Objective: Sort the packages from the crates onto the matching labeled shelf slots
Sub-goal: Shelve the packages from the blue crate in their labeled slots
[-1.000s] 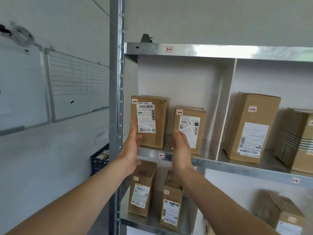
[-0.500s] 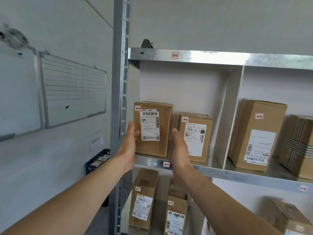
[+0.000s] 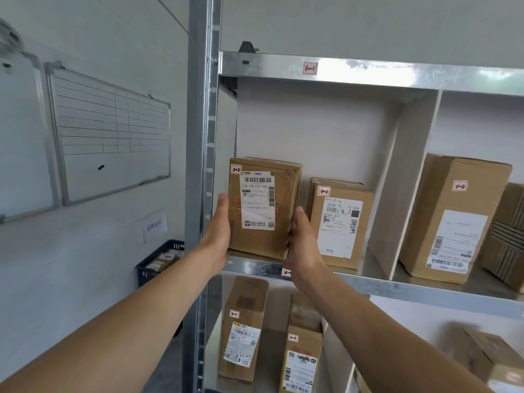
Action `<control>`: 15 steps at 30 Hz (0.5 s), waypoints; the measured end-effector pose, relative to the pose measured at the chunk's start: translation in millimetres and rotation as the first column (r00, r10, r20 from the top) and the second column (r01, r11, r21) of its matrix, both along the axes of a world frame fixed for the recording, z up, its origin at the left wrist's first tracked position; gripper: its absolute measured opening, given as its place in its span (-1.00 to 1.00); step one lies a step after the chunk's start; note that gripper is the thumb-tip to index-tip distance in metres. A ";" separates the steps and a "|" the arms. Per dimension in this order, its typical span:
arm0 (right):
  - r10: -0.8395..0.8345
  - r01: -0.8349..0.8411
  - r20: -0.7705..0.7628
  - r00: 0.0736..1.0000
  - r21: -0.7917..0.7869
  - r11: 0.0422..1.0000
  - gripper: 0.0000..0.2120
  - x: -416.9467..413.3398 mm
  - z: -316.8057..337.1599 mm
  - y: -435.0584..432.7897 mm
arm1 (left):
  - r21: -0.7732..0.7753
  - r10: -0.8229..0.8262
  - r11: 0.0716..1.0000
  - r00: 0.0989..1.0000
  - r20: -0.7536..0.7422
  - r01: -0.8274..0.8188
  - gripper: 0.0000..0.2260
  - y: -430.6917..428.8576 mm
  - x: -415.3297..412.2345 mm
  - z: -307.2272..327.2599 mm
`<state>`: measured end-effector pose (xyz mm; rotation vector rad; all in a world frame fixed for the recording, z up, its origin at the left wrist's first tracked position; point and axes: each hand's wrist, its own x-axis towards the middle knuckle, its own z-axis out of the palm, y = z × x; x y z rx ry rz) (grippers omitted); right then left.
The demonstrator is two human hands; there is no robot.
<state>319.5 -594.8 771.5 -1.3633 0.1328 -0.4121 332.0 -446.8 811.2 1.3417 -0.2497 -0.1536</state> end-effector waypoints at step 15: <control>-0.014 0.016 0.031 0.999 -0.058 0.998 -0.22 11.4 -6.2 -2.7 | -0.013 0.071 0.997 0.997 -0.009 -0.071 -0.62 -7.0 15.3 -16.8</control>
